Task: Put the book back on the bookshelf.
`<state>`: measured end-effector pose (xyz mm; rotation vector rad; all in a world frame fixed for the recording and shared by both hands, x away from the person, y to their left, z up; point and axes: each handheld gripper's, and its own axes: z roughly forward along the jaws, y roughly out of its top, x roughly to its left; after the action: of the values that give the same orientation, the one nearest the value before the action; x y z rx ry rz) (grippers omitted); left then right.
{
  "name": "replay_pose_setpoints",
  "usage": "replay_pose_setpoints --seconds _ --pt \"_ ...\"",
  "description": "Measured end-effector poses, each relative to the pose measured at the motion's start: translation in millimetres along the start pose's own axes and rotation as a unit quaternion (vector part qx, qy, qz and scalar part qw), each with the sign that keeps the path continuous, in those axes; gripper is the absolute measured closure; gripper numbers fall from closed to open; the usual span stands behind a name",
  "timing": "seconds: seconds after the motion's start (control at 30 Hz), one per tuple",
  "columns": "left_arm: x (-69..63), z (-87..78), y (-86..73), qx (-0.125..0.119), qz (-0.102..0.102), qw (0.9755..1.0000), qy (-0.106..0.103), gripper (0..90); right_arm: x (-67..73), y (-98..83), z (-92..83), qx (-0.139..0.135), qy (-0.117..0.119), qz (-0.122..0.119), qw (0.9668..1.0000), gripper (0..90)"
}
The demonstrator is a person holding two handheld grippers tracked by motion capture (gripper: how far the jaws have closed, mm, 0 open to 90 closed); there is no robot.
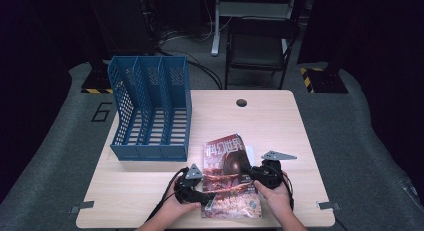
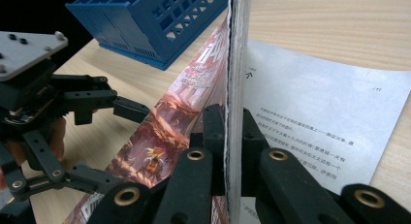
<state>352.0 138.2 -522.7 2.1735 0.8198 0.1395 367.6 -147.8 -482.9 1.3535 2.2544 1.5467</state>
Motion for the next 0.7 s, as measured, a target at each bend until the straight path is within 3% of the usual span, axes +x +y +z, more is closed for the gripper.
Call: replay_pose_setpoints --seconds 0.7 --pt "3.2 13.8 10.8 -0.004 -0.013 0.9983 -0.057 1.7 17.6 3.1 -15.6 -0.044 0.033 -0.020 0.9983 86.8"
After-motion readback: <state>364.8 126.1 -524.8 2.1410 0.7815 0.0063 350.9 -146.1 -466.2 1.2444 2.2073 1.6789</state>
